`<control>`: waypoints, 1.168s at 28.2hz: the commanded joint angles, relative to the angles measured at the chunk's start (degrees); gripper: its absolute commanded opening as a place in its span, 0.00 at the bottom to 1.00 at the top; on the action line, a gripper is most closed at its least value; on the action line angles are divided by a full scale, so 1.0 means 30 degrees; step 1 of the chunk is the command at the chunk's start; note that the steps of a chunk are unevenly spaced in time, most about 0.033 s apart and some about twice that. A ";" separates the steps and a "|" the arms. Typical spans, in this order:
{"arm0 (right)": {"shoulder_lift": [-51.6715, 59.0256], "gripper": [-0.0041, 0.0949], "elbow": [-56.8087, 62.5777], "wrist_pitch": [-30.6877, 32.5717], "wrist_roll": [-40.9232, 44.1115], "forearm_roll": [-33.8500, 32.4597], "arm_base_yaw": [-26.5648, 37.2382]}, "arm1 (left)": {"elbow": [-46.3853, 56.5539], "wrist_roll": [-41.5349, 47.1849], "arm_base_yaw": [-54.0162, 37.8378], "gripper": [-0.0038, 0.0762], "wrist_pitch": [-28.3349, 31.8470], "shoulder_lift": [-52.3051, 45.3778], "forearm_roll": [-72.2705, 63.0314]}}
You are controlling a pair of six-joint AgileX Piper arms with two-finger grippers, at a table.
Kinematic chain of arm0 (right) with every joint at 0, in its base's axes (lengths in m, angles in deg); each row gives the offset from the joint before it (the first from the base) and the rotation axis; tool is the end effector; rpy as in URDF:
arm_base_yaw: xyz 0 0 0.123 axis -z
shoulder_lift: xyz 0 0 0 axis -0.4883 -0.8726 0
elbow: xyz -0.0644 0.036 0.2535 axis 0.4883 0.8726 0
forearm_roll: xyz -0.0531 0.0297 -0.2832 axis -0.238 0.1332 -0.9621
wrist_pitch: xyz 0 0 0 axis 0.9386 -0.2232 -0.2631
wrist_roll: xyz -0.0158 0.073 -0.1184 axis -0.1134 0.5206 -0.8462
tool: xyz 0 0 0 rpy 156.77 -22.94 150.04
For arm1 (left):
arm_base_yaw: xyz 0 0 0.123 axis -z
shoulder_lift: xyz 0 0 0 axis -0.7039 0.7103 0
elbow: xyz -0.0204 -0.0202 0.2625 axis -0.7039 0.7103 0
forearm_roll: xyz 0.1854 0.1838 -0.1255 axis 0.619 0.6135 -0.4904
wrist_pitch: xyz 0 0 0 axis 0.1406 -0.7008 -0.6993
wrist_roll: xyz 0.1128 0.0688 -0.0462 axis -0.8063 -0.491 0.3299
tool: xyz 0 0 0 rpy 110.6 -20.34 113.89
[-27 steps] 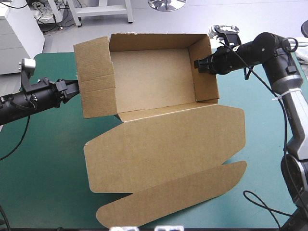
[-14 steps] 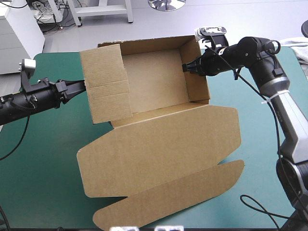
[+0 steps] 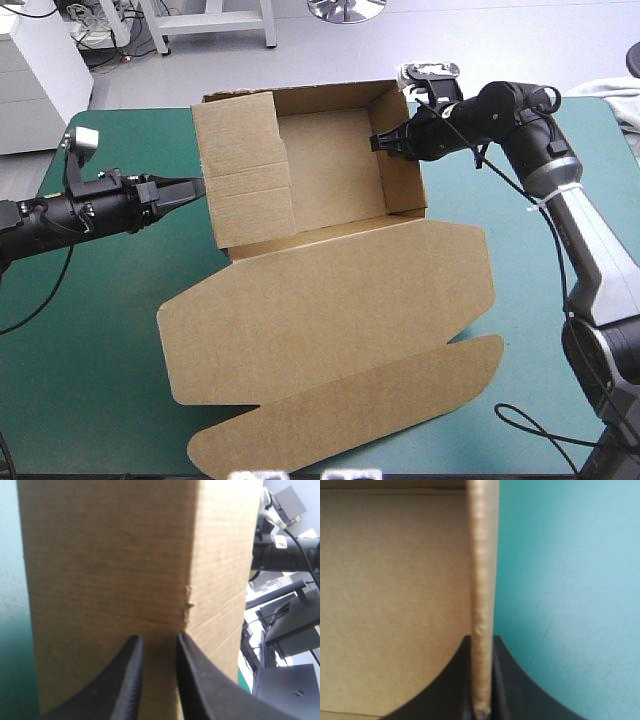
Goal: Fold the box
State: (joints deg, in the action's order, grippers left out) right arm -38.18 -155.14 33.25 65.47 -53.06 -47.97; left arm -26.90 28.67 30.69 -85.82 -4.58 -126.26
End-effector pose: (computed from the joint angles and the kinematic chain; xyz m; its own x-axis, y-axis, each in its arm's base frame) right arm 0.4341 0.1934 0.3485 -0.7067 -0.1542 -0.6905 -0.4569 0.8447 0.2790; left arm 0.3097 -0.0520 0.3747 -0.6984 -0.2762 -0.6603 0.4460 0.5536 -0.7033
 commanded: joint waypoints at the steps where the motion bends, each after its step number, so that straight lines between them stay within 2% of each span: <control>1: 0.0712 0.03 -0.0664 -0.1193 0.0259 0.0786 -0.0164 | -0.0512 -0.0035 0.0125 0.38 -0.1311 -0.0489 -0.1198; 6: 0.0358 0.03 -0.0664 -0.1512 0.0215 0.0821 -0.0554 | -0.0512 0.0089 0.0125 0.55 -0.0720 -0.0489 0.0306; 8: 0.0182 0.03 -0.0664 -0.1785 0.0215 0.0734 -0.0947 | -0.0512 0.0203 0.0125 0.56 0.0002 -0.0489 0.1373; 16: -0.0417 0.03 -0.0664 -0.2482 0.0116 0.0530 -0.2478 | -0.0512 0.1139 0.0125 0.56 0.1075 -0.0489 0.2991; 21: -0.0435 0.03 -0.0664 -0.2499 0.0056 -0.0370 -0.2979 | -0.0512 0.2794 0.1084 0.54 0.3194 -0.0489 0.5921; 28: -0.0435 0.03 -0.0664 -0.1702 -0.0223 -0.0293 -0.2979 | -0.0512 0.6765 0.4067 0.44 0.7224 -0.0281 1.1402; 33: -0.0435 0.03 -0.0664 -0.1357 -0.0291 -0.0293 -0.2979 | -0.0512 0.7239 0.4849 0.43 0.7583 0.0621 1.3049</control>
State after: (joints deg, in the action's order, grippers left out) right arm -43.12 -155.14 30.48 65.30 -57.56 -56.61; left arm -26.90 49.09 44.12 -66.71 -3.24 -87.27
